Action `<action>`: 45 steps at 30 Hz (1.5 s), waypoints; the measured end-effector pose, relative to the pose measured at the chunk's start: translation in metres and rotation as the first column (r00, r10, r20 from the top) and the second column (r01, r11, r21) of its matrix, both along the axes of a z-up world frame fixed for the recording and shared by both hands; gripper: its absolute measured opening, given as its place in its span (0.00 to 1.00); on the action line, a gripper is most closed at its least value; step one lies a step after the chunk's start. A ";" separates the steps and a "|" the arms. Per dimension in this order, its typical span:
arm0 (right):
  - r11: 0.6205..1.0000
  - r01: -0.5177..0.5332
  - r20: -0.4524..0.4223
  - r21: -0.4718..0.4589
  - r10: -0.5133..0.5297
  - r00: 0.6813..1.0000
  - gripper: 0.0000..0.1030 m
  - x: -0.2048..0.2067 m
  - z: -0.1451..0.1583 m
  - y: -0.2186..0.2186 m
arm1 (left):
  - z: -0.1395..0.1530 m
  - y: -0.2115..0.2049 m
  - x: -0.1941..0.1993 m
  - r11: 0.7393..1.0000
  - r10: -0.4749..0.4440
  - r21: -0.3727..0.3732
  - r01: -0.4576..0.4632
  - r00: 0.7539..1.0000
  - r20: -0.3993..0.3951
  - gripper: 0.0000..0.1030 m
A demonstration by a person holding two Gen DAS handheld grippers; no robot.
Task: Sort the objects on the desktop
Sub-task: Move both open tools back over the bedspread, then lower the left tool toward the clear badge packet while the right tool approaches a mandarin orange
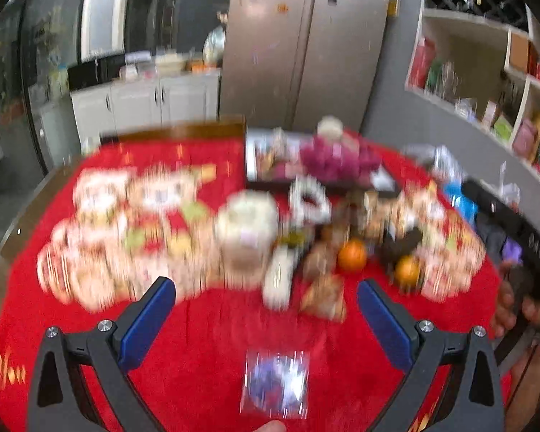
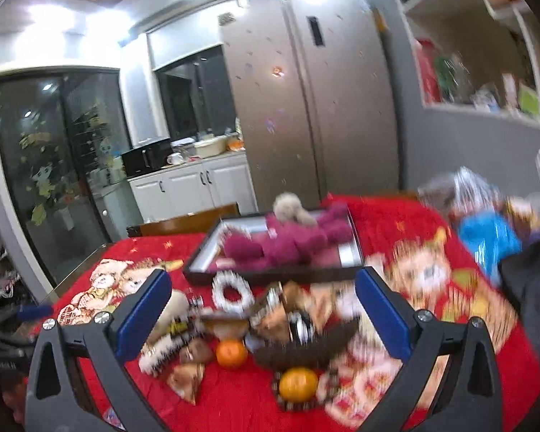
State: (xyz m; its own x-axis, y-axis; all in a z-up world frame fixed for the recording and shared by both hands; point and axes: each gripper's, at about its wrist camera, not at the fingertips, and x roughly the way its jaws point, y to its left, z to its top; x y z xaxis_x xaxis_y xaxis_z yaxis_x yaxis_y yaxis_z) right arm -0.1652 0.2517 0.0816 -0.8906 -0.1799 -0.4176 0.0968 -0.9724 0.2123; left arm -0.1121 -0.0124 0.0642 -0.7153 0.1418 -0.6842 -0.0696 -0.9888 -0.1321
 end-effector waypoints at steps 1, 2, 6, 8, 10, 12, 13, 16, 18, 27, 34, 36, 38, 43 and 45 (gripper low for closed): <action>1.000 -0.002 0.018 0.003 0.002 1.000 1.00 0.000 -0.011 0.002 | -0.013 0.003 0.007 1.000 -0.008 -0.003 0.008 1.000 0.014 1.00; 1.000 -0.009 0.027 0.006 0.009 1.000 1.00 -0.001 -0.019 0.003 | -0.020 0.005 0.011 1.000 -0.013 -0.006 0.013 1.000 0.012 1.00; 0.998 -0.031 0.115 0.045 0.026 0.993 1.00 -0.009 -0.053 -0.003 | -0.048 0.015 0.017 0.998 -0.023 -0.056 0.026 0.999 0.044 1.00; 0.996 -0.041 0.142 0.082 0.029 0.989 1.00 -0.013 -0.066 -0.008 | -0.059 0.017 0.018 0.998 -0.046 -0.039 0.048 0.996 0.073 1.00; 0.993 -0.053 0.165 0.107 0.035 0.986 1.00 -0.018 -0.073 -0.012 | -0.063 0.017 0.017 0.997 -0.068 -0.030 0.071 0.994 0.091 1.00; 0.992 -0.063 0.187 0.106 0.042 0.981 1.00 -0.021 -0.081 -0.013 | -0.068 0.017 0.016 0.997 -0.062 -0.048 0.067 0.993 0.098 1.00; 0.993 -0.065 0.200 0.101 0.044 0.979 1.00 -0.024 -0.084 -0.013 | -0.071 0.018 0.015 0.996 -0.062 -0.057 0.068 0.992 0.106 1.00; 0.996 -0.041 0.241 0.074 0.022 0.970 1.00 -0.030 -0.093 -0.006 | -0.082 0.017 0.012 0.995 -0.068 -0.065 0.077 0.988 0.140 1.00; 0.999 -0.016 0.256 0.051 0.002 0.967 0.99 -0.032 -0.095 0.000 | -0.088 0.017 0.010 0.994 -0.065 -0.074 0.078 0.985 0.159 1.00; 1.000 -0.025 0.287 0.016 0.020 0.958 0.99 -0.036 -0.100 0.003 | -0.101 0.018 0.010 0.990 -0.054 -0.119 0.075 0.984 0.168 1.00; 0.998 -0.060 0.344 0.004 0.055 0.937 0.92 -0.044 -0.109 -0.002 | -0.101 0.017 0.010 0.990 -0.054 -0.117 0.075 0.984 0.168 1.00; 0.998 -0.063 0.357 -0.002 0.060 0.932 0.89 -0.046 -0.111 -0.002 | -0.101 0.017 0.010 0.990 -0.054 -0.118 0.075 0.984 0.168 1.00; 0.998 -0.066 0.361 -0.012 0.066 0.930 0.83 -0.047 -0.112 -0.001 | -0.101 0.016 0.010 0.990 -0.054 -0.117 0.074 0.984 0.168 1.00; 0.998 -0.062 0.371 0.023 0.049 0.928 0.74 -0.047 -0.113 -0.006 | -0.101 0.016 0.010 0.990 -0.054 -0.117 0.075 0.984 0.168 1.00; 0.996 -0.081 0.387 0.043 0.058 0.920 0.58 -0.049 -0.115 -0.012 | -0.101 0.017 0.011 0.990 -0.054 -0.116 0.074 0.984 0.167 1.00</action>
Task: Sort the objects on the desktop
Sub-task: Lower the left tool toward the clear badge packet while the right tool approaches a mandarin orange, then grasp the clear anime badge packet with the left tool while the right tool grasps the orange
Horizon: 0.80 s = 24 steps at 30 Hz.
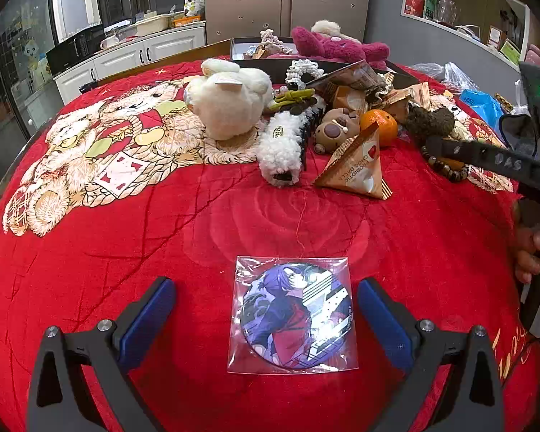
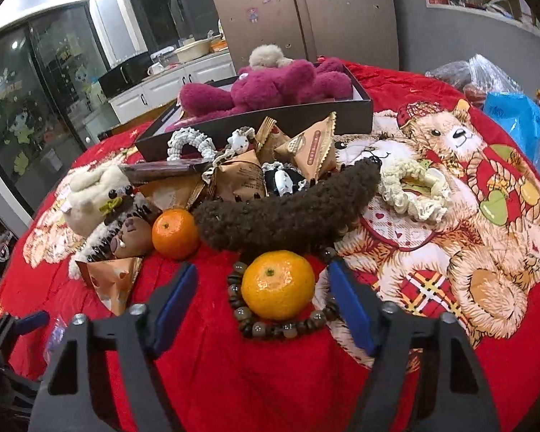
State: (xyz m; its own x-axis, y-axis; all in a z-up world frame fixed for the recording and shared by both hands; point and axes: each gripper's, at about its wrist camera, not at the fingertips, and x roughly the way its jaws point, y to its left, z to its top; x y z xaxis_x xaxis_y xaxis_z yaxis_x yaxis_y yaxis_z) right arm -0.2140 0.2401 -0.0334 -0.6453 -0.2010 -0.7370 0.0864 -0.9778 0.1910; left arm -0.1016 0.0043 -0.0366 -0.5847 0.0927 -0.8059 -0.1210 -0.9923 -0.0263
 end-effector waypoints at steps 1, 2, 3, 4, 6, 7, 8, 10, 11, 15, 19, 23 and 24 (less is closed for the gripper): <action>1.000 -0.009 0.026 0.013 0.009 1.000 0.54 -0.003 -0.004 -0.003 | 0.000 0.000 0.000 1.000 0.000 -0.001 0.000 1.000 0.000 1.00; 1.000 -0.009 0.036 0.021 0.008 0.999 0.51 -0.004 -0.005 -0.004 | 0.000 0.000 0.000 1.000 0.000 0.001 0.000 1.000 0.000 1.00; 1.000 -0.008 0.032 0.021 0.008 0.999 0.50 -0.003 -0.004 -0.004 | 0.000 -0.001 0.000 1.000 -0.001 0.007 0.001 1.000 -0.001 1.00; 1.000 -0.009 0.030 0.018 0.009 0.999 0.49 -0.002 -0.005 -0.004 | 0.001 -0.001 0.000 1.000 -0.001 0.011 0.001 1.000 -0.001 1.00; 1.000 -0.005 0.030 0.001 0.005 1.000 0.45 -0.001 -0.005 0.000 | 0.002 -0.002 0.001 1.000 0.002 0.013 -0.002 1.000 -0.008 0.91; 1.000 -0.005 0.027 -0.014 0.006 1.000 0.45 0.001 -0.005 0.002 | 0.003 -0.003 0.002 1.000 0.005 0.017 -0.005 1.000 -0.018 0.85; 1.000 -0.004 0.026 -0.022 0.004 1.000 0.44 0.001 -0.005 0.003 | 0.005 -0.003 0.003 1.000 0.007 0.023 -0.006 1.000 -0.030 0.75; 1.000 -0.002 0.022 -0.029 0.003 1.000 0.44 0.002 -0.004 0.005 | 0.006 -0.006 0.005 0.999 0.021 0.025 -0.020 0.999 -0.041 0.64; 1.000 0.000 0.019 -0.025 0.001 1.000 0.42 0.003 -0.004 0.004 | 0.007 -0.007 0.005 0.999 0.022 0.031 -0.021 0.999 -0.042 0.64; 1.000 -0.001 0.002 0.001 0.001 1.000 0.39 0.009 0.000 0.002 | 0.008 -0.009 0.005 0.999 0.017 0.047 -0.015 0.999 -0.045 0.62; 0.999 -0.010 -0.044 0.030 0.011 0.999 0.39 0.021 0.007 -0.003 | 0.009 -0.012 0.007 0.997 0.014 0.071 -0.011 0.999 -0.046 0.62; 0.999 -0.024 -0.076 0.027 0.026 0.997 0.39 0.033 0.013 -0.007 | 0.014 -0.013 0.012 0.998 0.019 0.069 -0.014 0.997 -0.070 0.62; 0.999 -0.026 -0.084 0.029 0.028 0.996 0.39 0.035 0.015 -0.008 | 0.015 -0.013 0.013 0.997 0.018 0.070 -0.013 0.997 -0.077 0.62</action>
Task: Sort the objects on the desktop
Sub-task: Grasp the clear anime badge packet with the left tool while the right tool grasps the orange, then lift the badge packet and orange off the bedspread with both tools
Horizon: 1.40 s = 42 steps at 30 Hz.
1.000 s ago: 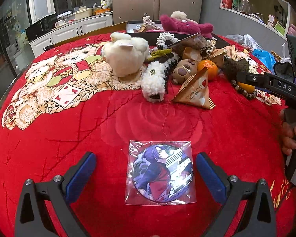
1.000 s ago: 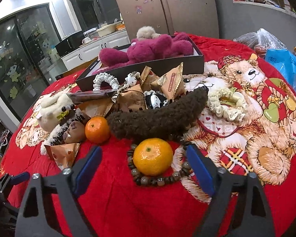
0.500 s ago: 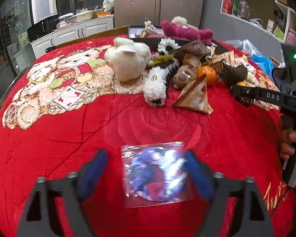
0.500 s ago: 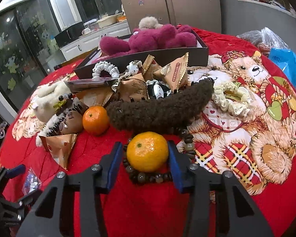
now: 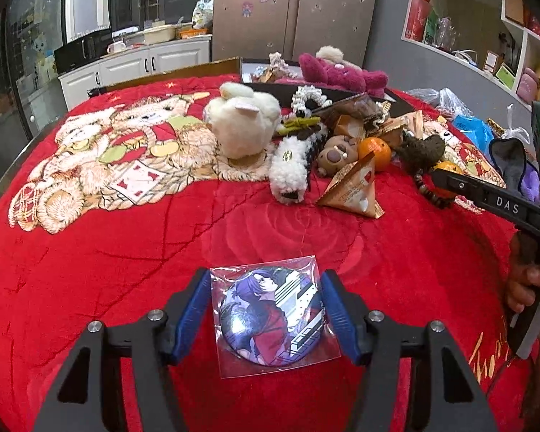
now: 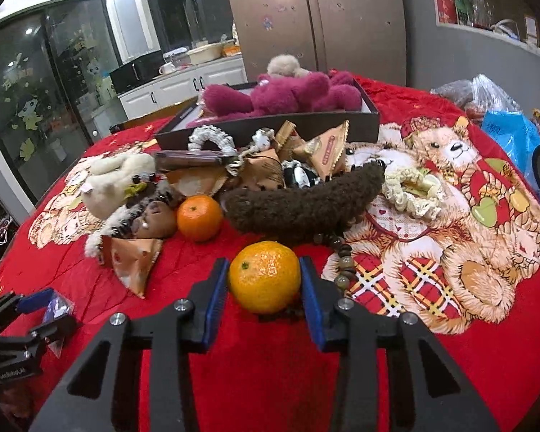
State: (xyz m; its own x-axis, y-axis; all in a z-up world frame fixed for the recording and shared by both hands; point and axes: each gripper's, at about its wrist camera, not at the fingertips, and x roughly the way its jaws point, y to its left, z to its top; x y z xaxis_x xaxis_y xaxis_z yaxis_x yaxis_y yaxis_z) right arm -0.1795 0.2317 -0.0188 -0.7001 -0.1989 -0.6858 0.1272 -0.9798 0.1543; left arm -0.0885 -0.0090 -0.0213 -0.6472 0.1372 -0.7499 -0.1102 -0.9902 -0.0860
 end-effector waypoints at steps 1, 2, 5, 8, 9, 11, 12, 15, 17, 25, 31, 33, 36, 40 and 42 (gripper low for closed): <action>1.000 -0.003 -0.007 -0.005 0.003 1.000 0.39 0.001 0.002 -0.001 | 0.002 0.000 0.002 1.000 -0.001 0.001 0.001 1.000 -0.009 0.62; 1.000 -0.008 -0.014 -0.011 0.008 1.000 0.39 0.003 0.004 -0.002 | 0.005 0.000 0.004 1.000 -0.004 0.003 0.004 1.000 -0.019 0.62; 1.000 -0.014 -0.029 -0.015 0.013 0.999 0.39 0.008 0.009 -0.005 | 0.014 -0.001 0.010 1.000 -0.010 0.006 0.010 0.998 -0.056 0.62; 0.999 -0.010 -0.042 -0.047 0.008 0.999 0.39 0.012 0.013 -0.004 | 0.023 -0.003 0.016 1.000 0.000 -0.018 -0.002 0.994 -0.113 0.62; 0.998 -0.012 -0.037 -0.063 0.010 0.999 0.39 0.012 0.013 -0.004 | 0.025 -0.003 0.018 1.000 0.001 -0.026 -0.004 0.992 -0.125 0.62; 0.996 -0.015 -0.050 -0.084 0.011 0.999 0.39 0.017 0.018 -0.005 | 0.029 -0.005 0.020 1.000 0.001 -0.019 -0.003 0.991 -0.132 0.62; 0.997 -0.018 -0.065 -0.073 0.013 0.998 0.39 0.019 0.021 -0.008 | 0.030 -0.006 0.021 1.000 -0.001 -0.011 -0.001 0.991 -0.135 0.62; 0.999 -0.023 -0.115 -0.040 0.018 0.993 0.39 0.029 0.031 -0.014 | 0.032 -0.004 0.024 1.000 -0.008 -0.011 0.007 0.989 -0.147 0.62; 0.997 -0.032 -0.127 -0.065 0.024 0.992 0.39 0.033 0.036 -0.013 | 0.032 -0.002 0.026 1.000 -0.014 -0.024 0.010 0.987 -0.159 0.62; 0.997 -0.027 -0.165 -0.066 0.016 0.986 0.39 0.041 0.046 -0.011 | 0.030 -0.002 0.027 1.000 -0.012 -0.015 0.010 0.987 -0.160 0.62; 0.998 -0.051 -0.181 -0.033 0.044 0.983 0.39 0.046 0.048 -0.021 | 0.030 0.000 0.027 0.999 -0.013 -0.032 0.008 0.985 -0.170 0.62; 0.998 -0.061 -0.179 -0.034 0.054 0.982 0.39 0.046 0.048 -0.022 | 0.031 0.001 0.028 0.999 -0.020 -0.037 0.014 0.984 -0.178 0.62; 0.997 -0.071 -0.180 -0.027 0.065 0.981 0.39 0.047 0.049 -0.025 | 0.031 0.001 0.028 0.999 -0.015 -0.046 0.007 0.982 -0.187 0.62; 0.996 -0.083 -0.177 -0.030 0.077 0.981 0.39 0.048 0.047 -0.028 | 0.030 -0.002 0.026 1.000 -0.004 -0.030 -0.002 0.985 -0.174 0.62; 0.995 -0.093 -0.175 -0.036 0.085 0.981 0.39 0.049 0.047 -0.028 | 0.033 -0.003 0.025 0.999 -0.003 -0.034 -0.003 0.984 -0.180 0.62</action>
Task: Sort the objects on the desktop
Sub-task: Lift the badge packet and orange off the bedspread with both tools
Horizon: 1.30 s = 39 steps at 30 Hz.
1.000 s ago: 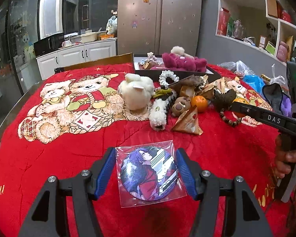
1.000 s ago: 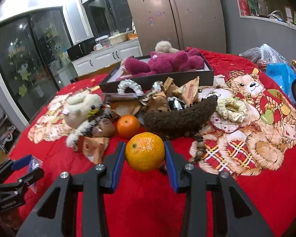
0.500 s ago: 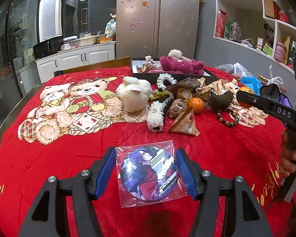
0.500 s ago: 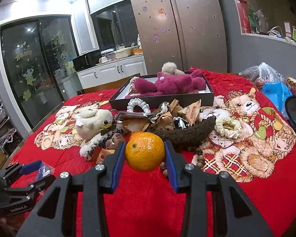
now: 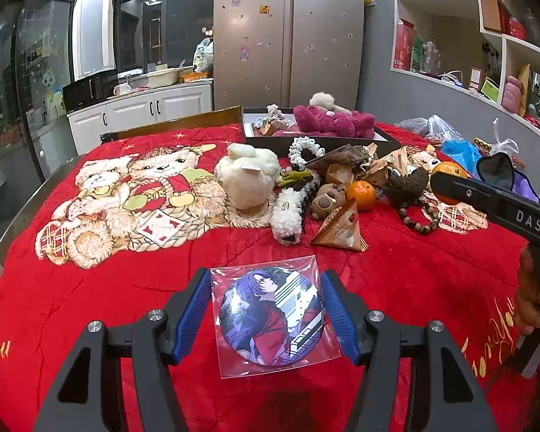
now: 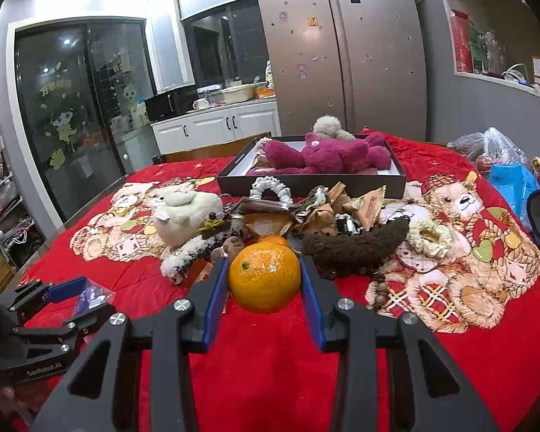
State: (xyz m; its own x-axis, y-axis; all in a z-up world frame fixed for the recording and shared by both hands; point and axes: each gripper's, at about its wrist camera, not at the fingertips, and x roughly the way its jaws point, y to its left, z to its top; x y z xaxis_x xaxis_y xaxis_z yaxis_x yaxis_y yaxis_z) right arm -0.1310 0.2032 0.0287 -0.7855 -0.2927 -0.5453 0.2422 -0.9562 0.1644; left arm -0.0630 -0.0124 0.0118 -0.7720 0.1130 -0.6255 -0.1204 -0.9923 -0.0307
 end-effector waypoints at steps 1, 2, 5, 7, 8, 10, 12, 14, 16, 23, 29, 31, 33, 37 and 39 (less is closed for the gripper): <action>1.000 -0.010 0.005 -0.005 0.010 1.000 0.39 0.001 0.001 0.000 | 0.003 -0.002 0.000 1.000 0.010 -0.008 -0.011 1.000 -0.018 0.62; 1.000 -0.013 0.008 -0.015 0.013 1.000 0.39 0.001 0.004 0.000 | 0.007 -0.004 -0.001 1.000 0.025 -0.012 -0.025 0.999 -0.028 0.62; 0.998 -0.027 -0.009 -0.050 0.026 1.000 0.39 0.006 0.017 0.002 | 0.023 -0.020 -0.003 0.996 0.019 0.084 -0.017 0.999 -0.028 0.62; 0.999 -0.020 -0.056 -0.031 0.018 0.998 0.39 0.013 0.031 0.000 | 0.035 -0.025 -0.003 0.993 0.008 0.121 -0.003 0.999 -0.041 0.62; 1.000 -0.014 -0.081 -0.020 0.012 0.997 0.39 0.017 0.038 -0.001 | 0.042 -0.026 -0.002 0.992 0.009 0.124 -0.002 0.998 -0.058 0.62; 1.000 -0.014 -0.114 -0.015 0.013 0.993 0.39 0.024 0.051 -0.001 | 0.056 -0.024 0.001 0.995 0.004 0.102 0.006 0.995 -0.096 0.62; 1.000 -0.014 -0.140 -0.008 0.013 0.990 0.39 0.029 0.059 -0.002 | 0.068 -0.020 0.004 0.997 -0.001 0.071 0.011 0.991 -0.135 0.62; 1.000 -0.012 -0.164 0.008 0.013 0.986 0.39 0.034 0.067 -0.005 | 0.078 -0.015 0.006 0.998 -0.013 0.051 0.022 0.987 -0.162 0.62; 1.000 -0.022 -0.171 0.002 0.022 0.985 0.39 0.038 0.074 -0.006 | 0.087 -0.011 0.007 0.998 -0.032 0.050 0.041 0.983 -0.180 0.62; 0.999 -0.026 -0.144 0.027 0.030 0.989 0.39 0.044 0.069 -0.010 | 0.091 0.000 0.008 0.996 -0.071 0.044 0.081 0.977 -0.203 0.62; 0.997 -0.072 0.033 0.032 0.071 0.997 0.39 0.034 0.008 -0.014 | 0.073 -0.002 0.007 0.995 -0.077 0.056 0.088 0.982 -0.173 0.62; 0.993 -0.107 0.073 0.048 0.104 0.992 0.39 0.034 -0.009 -0.025 | 0.065 -0.005 0.005 0.996 -0.067 0.052 0.076 0.985 -0.157 0.62; 0.989 -0.148 0.099 0.027 0.145 0.984 0.39 0.037 -0.020 -0.034 | 0.060 -0.009 0.005 0.996 -0.058 0.053 0.066 0.989 -0.140 0.62; 0.964 -0.265 0.142 0.031 0.258 0.956 0.39 0.044 -0.036 -0.066 | 0.053 -0.020 0.001 0.997 -0.029 0.061 0.036 0.993 -0.118 0.62; 0.951 -0.304 0.160 0.054 0.292 0.943 0.39 0.048 -0.043 -0.082 | 0.052 -0.022 0.001 0.998 -0.018 0.062 0.026 0.993 -0.120 0.62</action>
State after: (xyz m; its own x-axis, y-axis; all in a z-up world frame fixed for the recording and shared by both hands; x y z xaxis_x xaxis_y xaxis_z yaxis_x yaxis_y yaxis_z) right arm -0.0828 0.1213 -0.0139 -0.5773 -0.4538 -0.6788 0.4964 -0.8551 0.1496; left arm -0.0617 -0.0344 0.0638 -0.8377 0.1677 -0.5198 -0.1490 -0.9858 -0.0780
